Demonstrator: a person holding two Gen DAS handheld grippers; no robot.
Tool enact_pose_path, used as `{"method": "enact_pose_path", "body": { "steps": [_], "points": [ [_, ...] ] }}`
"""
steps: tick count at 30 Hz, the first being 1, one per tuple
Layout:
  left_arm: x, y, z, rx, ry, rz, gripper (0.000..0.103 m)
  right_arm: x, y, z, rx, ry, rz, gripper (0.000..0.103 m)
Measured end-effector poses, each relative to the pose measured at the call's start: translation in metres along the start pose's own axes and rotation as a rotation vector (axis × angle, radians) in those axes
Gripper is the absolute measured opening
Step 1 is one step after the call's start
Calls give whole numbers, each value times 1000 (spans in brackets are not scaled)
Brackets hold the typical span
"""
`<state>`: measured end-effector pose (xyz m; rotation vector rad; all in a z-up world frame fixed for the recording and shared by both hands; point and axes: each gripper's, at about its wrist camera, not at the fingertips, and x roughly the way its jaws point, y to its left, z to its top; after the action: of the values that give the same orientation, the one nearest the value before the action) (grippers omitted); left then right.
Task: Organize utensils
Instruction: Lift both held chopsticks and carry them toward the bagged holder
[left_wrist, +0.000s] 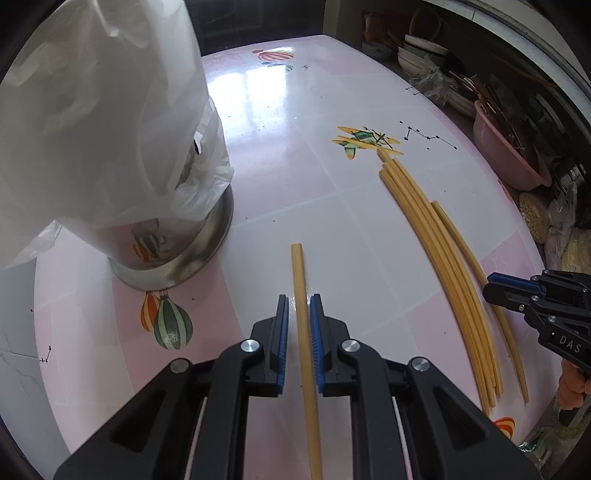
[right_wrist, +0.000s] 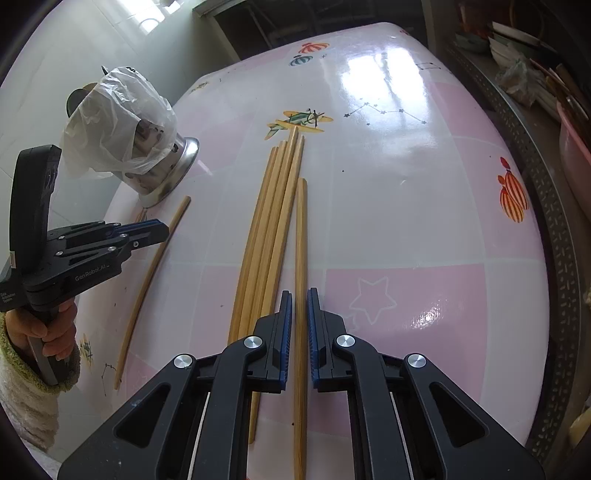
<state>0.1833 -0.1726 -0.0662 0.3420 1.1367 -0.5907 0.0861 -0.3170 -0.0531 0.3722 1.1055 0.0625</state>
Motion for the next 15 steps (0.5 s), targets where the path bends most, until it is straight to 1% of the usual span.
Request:
{"method": "enact_pose_path", "body": {
  "steps": [2,5,10,13,14,15],
  "points": [
    [-1,-2,3,3,-9,-10,13,1,1,0,0,-1,-1,8],
    [1,-5,7,5,-10,-18,19,0,1,0,-1,-3,-1,8],
    [11,-5,8,3,1,-2,20,0,1,-1,-1,-6,0,8],
    [13,-7,9,6,-22,11,20,0,2,-1,-4,-7,-3,8],
    [13,-7,8,9,-26,17,19,0,3,-1,-6,-7,-4,8],
    [13,-8,8,10,-29,27,16,0,3,-1,-7,-7,-6,8]
  ]
}}
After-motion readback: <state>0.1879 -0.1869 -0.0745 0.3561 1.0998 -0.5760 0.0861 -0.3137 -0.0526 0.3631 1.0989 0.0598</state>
